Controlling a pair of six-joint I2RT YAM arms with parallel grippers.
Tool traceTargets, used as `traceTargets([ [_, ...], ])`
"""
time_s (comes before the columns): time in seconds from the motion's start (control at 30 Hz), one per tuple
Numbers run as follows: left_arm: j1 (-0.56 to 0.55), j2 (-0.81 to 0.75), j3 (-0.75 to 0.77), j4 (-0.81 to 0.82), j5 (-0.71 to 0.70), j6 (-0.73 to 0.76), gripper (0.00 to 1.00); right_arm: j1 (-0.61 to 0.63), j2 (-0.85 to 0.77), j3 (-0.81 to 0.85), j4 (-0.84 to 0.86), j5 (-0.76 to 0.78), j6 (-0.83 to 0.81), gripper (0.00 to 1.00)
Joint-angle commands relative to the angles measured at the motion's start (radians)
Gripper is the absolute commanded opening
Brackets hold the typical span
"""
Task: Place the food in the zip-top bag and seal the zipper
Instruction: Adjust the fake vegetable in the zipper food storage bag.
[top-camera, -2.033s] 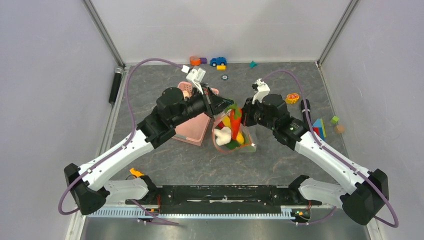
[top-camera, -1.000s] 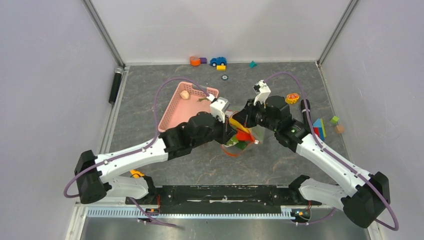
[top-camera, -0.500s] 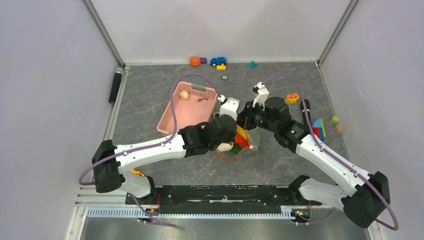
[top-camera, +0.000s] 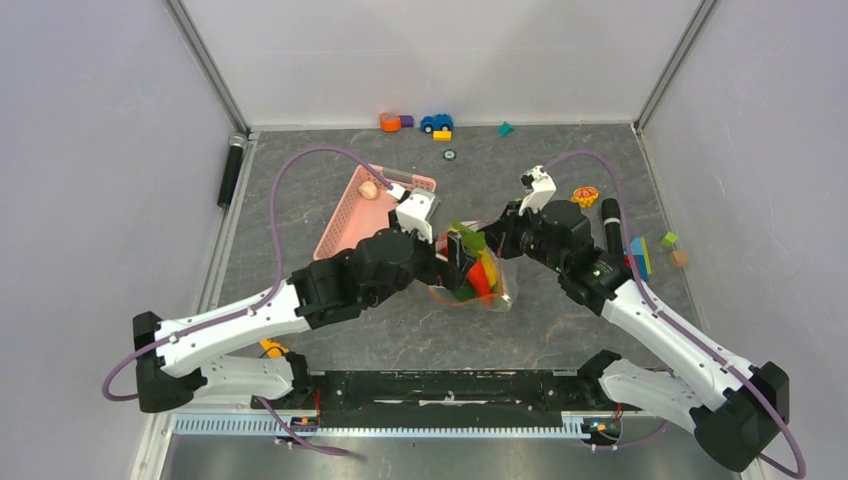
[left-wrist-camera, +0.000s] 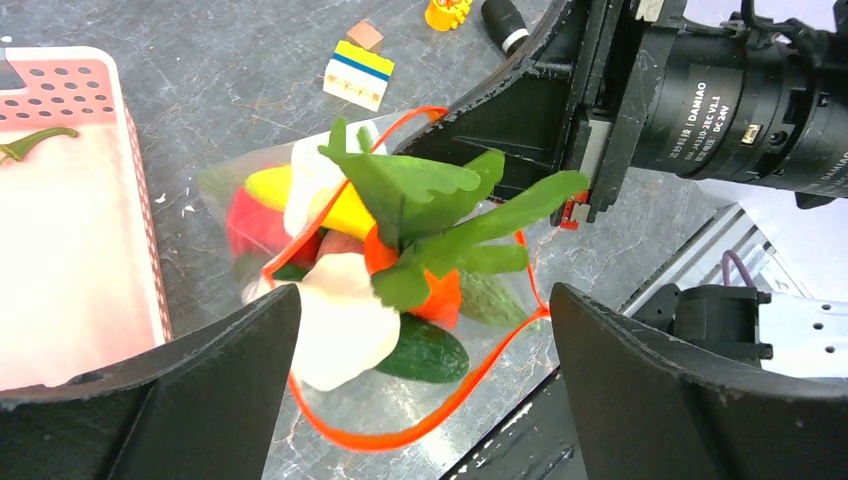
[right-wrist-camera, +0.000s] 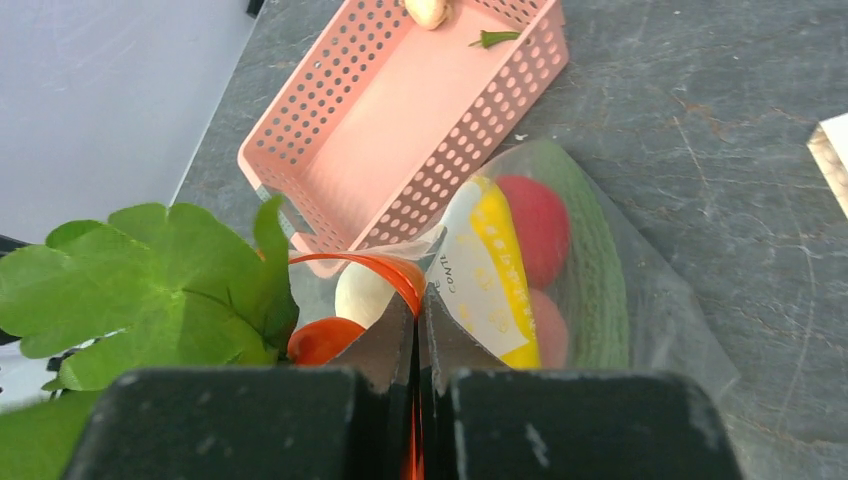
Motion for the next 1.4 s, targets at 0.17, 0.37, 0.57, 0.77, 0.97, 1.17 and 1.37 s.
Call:
traceTargets([
  [0.17,-0.001,-0.14,-0.099,-0.069,-0.122,-0.096,1.0,-0.012,-0.071,-0.032,0.035,0.095,-0.008,0.01],
  [0.37,-0.001,-0.127,-0.167,-0.052,-0.091,-0.17,0.98,-0.015,-0.069,-0.036,0.037,0.077,-0.006,0.0],
  [0.57,-0.001,-0.034,-0.176,0.004,-0.112,-0.209,0.87,-0.016,-0.08,-0.049,0.039,0.068,-0.002,0.01],
  [0.77,0.009,0.064,-0.141,0.032,-0.186,-0.209,0.78,-0.014,-0.116,-0.074,0.035,0.039,-0.022,0.03],
  [0.97,0.051,0.159,-0.112,0.076,-0.124,-0.222,0.65,-0.014,-0.141,-0.083,0.03,0.043,-0.031,0.03],
  [1.17,0.089,0.209,-0.084,0.085,-0.041,-0.225,0.21,-0.014,-0.144,-0.102,0.037,-0.033,-0.059,0.07],
  [1.37,0.088,0.162,-0.092,0.063,-0.019,-0.239,0.02,-0.014,-0.212,-0.127,0.042,-0.065,-0.207,0.46],
])
